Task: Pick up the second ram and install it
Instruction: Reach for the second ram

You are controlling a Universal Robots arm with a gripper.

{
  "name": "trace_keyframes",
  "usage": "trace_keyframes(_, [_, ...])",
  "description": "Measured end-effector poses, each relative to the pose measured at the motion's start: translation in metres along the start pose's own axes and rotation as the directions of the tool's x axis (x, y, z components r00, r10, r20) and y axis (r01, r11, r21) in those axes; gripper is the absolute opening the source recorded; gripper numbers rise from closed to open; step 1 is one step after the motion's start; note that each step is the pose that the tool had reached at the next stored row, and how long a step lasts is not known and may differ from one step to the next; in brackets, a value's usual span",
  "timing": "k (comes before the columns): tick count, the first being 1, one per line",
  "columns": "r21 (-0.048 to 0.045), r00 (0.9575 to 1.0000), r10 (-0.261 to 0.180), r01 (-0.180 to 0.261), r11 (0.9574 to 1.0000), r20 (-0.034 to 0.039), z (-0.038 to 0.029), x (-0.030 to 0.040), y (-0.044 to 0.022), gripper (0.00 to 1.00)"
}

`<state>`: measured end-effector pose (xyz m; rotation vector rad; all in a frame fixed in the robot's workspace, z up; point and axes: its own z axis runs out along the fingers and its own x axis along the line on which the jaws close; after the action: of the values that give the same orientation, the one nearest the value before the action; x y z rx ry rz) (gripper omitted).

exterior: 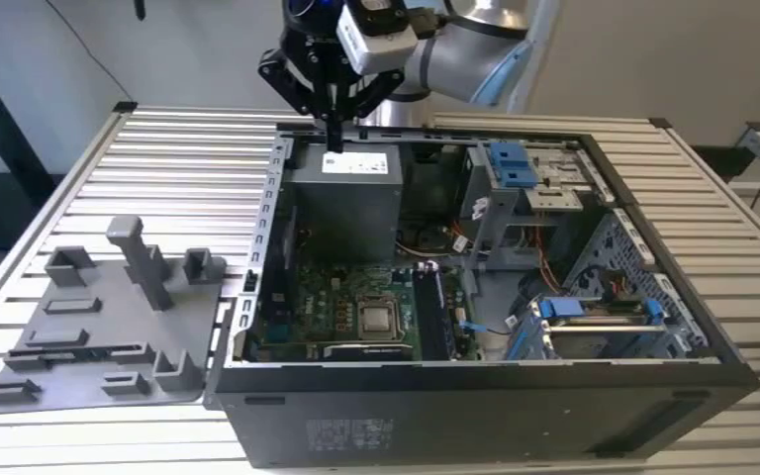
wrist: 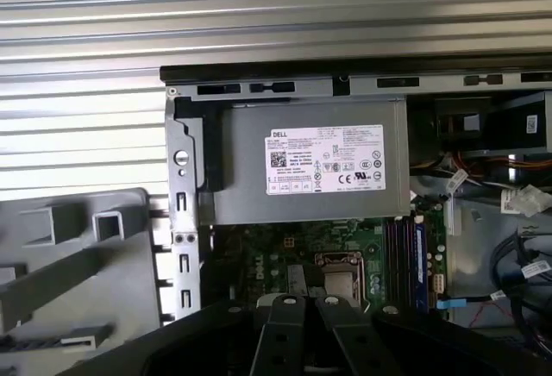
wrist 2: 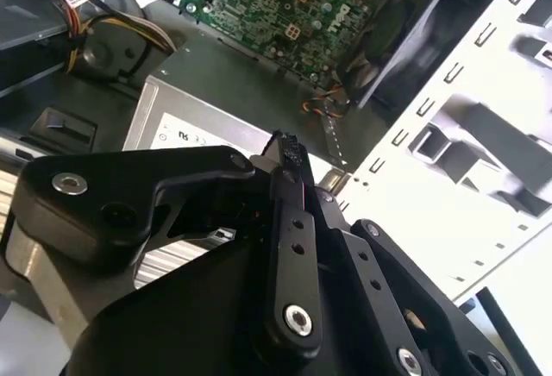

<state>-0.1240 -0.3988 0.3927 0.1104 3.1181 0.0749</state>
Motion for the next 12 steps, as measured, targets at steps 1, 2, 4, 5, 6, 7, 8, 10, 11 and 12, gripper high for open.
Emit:
trace_keyframes(1, [-0.0001, 1.0, 0.0, 0.0, 1.0, 0.0001, 0.0, 0.0009, 0.0, 0.11])
trace_keyframes(2, [-0.0002, 1.0, 0.0, 0.0, 1.0, 0.0001, 0.0, 0.0016, -0.0001, 0.11])
trace_keyframes(4, [-0.0002, 1.0, 0.0, 0.0, 1.0, -0.0001, 0.0, 0.0027, -0.0001, 0.11])
trace_keyframes(5, [-0.0002, 1.0, 0.0, 0.0, 1.0, -0.0001, 0.0, 0.0032, -0.0002, 0.11])
trace_keyframes(6, [-0.0002, 1.0, 0.0, 0.0, 1.0, -0.0002, 0.0, 0.0037, -0.0002, 0.11])
trace_keyframes(7, [-0.0002, 1.0, 0.0, 0.0, 1.0, -0.0004, 0.0, 0.004, -0.0002, 0.11])
trace_keyframes(8, [-0.0002, 1.0, 0.0, 0.0, 1.0, -0.0005, 0.0, 0.0043, -0.0003, 0.11])
trace_keyframes(10, [-0.0002, 1.0, 0.0, 0.0, 1.0, -0.001, 0.0, 0.0048, -0.0003, 0.11])
trace_keyframes(11, [-0.0002, 1.0, 0.0, 0.0, 1.0, -0.0011, 0.0, 0.0049, -0.0003, 0.11])
trace_keyframes(12, [-0.0001, 1.0, 0.0, 0.0, 1.0, -0.0013, 0.0, 0.0053, -0.0003, 0.11])
